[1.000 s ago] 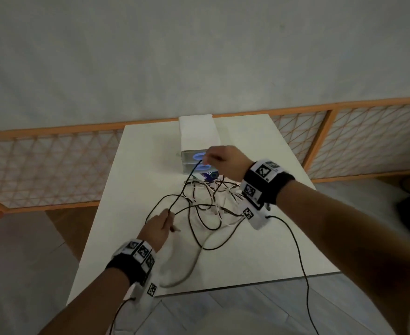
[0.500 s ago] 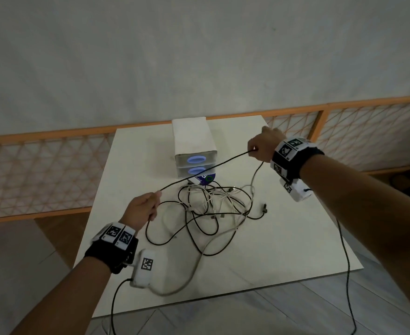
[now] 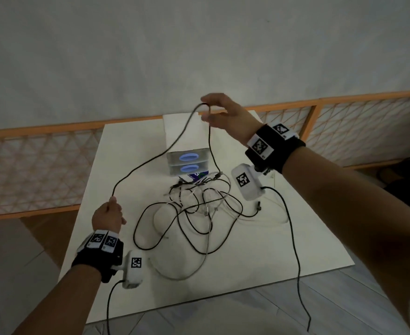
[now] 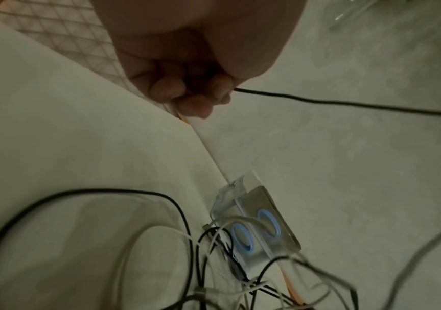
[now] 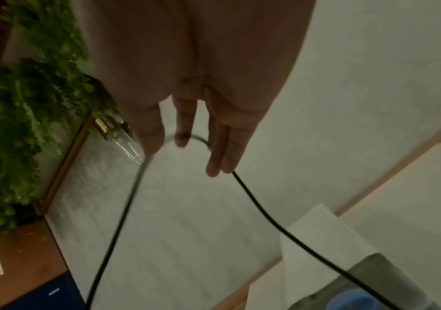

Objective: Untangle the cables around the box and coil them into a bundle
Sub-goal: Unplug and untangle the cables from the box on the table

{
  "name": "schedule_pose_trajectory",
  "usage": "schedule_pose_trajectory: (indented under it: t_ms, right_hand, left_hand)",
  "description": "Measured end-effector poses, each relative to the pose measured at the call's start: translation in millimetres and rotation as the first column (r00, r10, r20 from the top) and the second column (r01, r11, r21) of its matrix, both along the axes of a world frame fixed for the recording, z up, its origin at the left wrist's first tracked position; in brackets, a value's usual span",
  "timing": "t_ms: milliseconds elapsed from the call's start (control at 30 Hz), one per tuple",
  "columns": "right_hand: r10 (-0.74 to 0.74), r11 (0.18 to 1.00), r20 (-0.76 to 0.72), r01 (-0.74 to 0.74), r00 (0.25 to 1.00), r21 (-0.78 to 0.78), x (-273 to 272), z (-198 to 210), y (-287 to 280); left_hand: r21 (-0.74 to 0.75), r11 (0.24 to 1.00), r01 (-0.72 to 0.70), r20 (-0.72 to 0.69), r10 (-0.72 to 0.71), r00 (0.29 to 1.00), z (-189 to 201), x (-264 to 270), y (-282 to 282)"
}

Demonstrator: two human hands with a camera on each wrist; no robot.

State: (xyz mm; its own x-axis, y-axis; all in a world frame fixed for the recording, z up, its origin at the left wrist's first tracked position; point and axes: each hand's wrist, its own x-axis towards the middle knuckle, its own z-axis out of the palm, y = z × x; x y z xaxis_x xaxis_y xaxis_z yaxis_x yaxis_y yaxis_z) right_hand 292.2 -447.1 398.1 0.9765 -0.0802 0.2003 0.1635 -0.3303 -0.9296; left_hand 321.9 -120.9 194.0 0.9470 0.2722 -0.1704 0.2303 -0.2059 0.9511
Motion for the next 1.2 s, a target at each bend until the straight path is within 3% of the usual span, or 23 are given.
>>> schedule_pose_trajectory:
  t_ms: [33, 100, 167, 200, 267, 333, 400, 500, 567, 667, 700, 767, 800, 833, 867, 933, 967, 1000, 1033, 1067, 1167, 1200]
  right_hand:
    - [0.023, 0.998, 0.002, -0.023, 1.000, -0.058, 0.4, -4.7, -2.1]
    - [-0.091, 0.975, -0.009, 0.087, 0.996, -0.203, -4.4, -26.2, -14.6]
    - [-0.269, 0.857, 0.002, 0.240, 0.963, -0.455, -15.2, -68.6, -31.9]
    - [-0.310, 0.778, -0.048, 0.225, 0.949, -0.587, -25.1, -94.3, -39.1]
    - [-0.245, 0.660, -0.252, -0.029, 0.936, -0.751, -52.7, -148.2, -41.6]
    - [-0.087, 0.572, -0.466, -0.338, 0.881, -0.747, -80.1, -192.1, -26.6]
    - [0.061, 0.475, -0.565, -0.522, 0.823, -0.708, -100.1, -220.2, -4.0]
    - [0.053, 0.335, -0.598, -0.578, 0.800, -0.744, -112.5, -239.0, 26.4]
    - [0.021, 0.342, -0.583, -0.554, 0.812, -0.759, -112.1, -241.9, 35.3]
    - [0.075, 0.288, -0.593, -0.587, 0.802, -0.757, -112.5, -242.0, 39.0]
    - [0.109, 0.258, -0.595, -0.601, 0.796, -0.757, -114.8, -242.8, 39.3]
    - [0.155, 0.207, -0.583, -0.603, 0.798, -0.770, -122.6, -244.7, 39.9]
    - [0.168, 0.191, -0.563, -0.587, 0.809, -0.787, -127.0, -246.4, 39.6]
    - [0.178, 0.185, -0.536, -0.563, 0.825, -0.806, -130.7, -249.1, 39.6]
    - [0.182, 0.186, -0.506, -0.535, 0.843, -0.824, -134.1, -251.4, 40.2]
    - [0.172, 0.184, -0.483, -0.510, 0.858, -0.841, -137.5, -252.3, 42.3]
    - [0.159, 0.169, -0.491, -0.514, 0.856, -0.841, -137.2, -250.2, 44.4]
    - [0.143, 0.161, -0.505, -0.523, 0.851, -0.837, -135.4, -246.2, 46.0]
    - [0.125, 0.169, -0.511, -0.526, 0.850, -0.834, -132.5, -240.0, 47.0]
    - [0.113, 0.183, -0.507, -0.519, 0.855, -0.835, -127.4, -233.4, 45.7]
    - [0.093, 0.223, -0.407, -0.417, 0.909, -0.881, -113.0, -209.1, 24.8]
    - [0.081, 0.220, -0.373, -0.381, 0.924, -0.898, -109.5, -201.2, 12.1]
  left_hand:
    - [0.034, 0.999, 0.007, -0.026, -0.007, 1.000, 0.0, 0.2, -0.9]
    - [0.061, 0.998, -0.005, -0.069, 0.009, 0.998, -3.7, 0.4, 0.5]
    - [0.083, 0.996, -0.028, -0.120, 0.038, 0.992, -11.4, -0.7, 3.3]
    - [0.110, 0.994, -0.024, -0.149, 0.041, 0.988, -16.5, -1.7, 4.4]
    - [0.147, 0.989, -0.001, -0.192, 0.029, 0.981, -24.6, -6.5, 6.3]
    - [0.157, 0.987, 0.043, -0.220, -0.007, 0.976, -33.9, -11.6, 8.0]
    - [0.167, 0.980, 0.109, -0.243, -0.066, 0.968, -42.7, -17.2, 7.9]
    - [0.236, 0.942, 0.238, -0.345, -0.148, 0.927, -45.8, -31.5, -0.6]
    - [0.236, 0.909, 0.345, -0.432, -0.220, 0.875, -50.3, -43.8, -7.2]
    - [0.373, 0.738, 0.563, -0.565, -0.301, 0.768, -64.3, -61.4, -15.3]
    - [0.445, 0.674, 0.590, -0.576, -0.289, 0.765, -66.3, -68.5, -18.8]
    - [0.634, 0.559, 0.534, -0.467, -0.274, 0.841, -65.0, -84.3, -29.0]
    - [0.723, 0.491, 0.485, -0.354, -0.340, 0.871, -61.7, -93.1, -36.9]
    - [0.771, 0.431, 0.469, -0.251, -0.472, 0.845, -54.7, -103.3, -46.2]
    - [0.774, 0.361, 0.520, -0.194, -0.647, 0.738, -51.5, -112.4, -55.4]
    - [0.741, 0.080, 0.667, -0.268, -0.875, 0.403, -47.9, -128.7, -73.7]
    - [0.716, -0.100, 0.691, -0.375, -0.890, 0.260, -49.4, -133.3, -78.3]
    - [0.705, -0.208, 0.678, -0.433, -0.884, 0.179, -53.6, -133.5, -78.0]
    - [0.731, -0.285, 0.620, -0.467, -0.871, 0.151, -57.0, -129.1, -75.3]
    - [0.768, -0.304, 0.564, -0.462, -0.872, 0.159, -61.9, -120.2, -72.1]
    - [0.778, -0.375, 0.503, -0.543, -0.804, 0.241, -58.2, -83.1, -49.5]
    - [0.781, -0.369, 0.503, -0.566, -0.760, 0.321, -54.2, -69.8, -37.7]
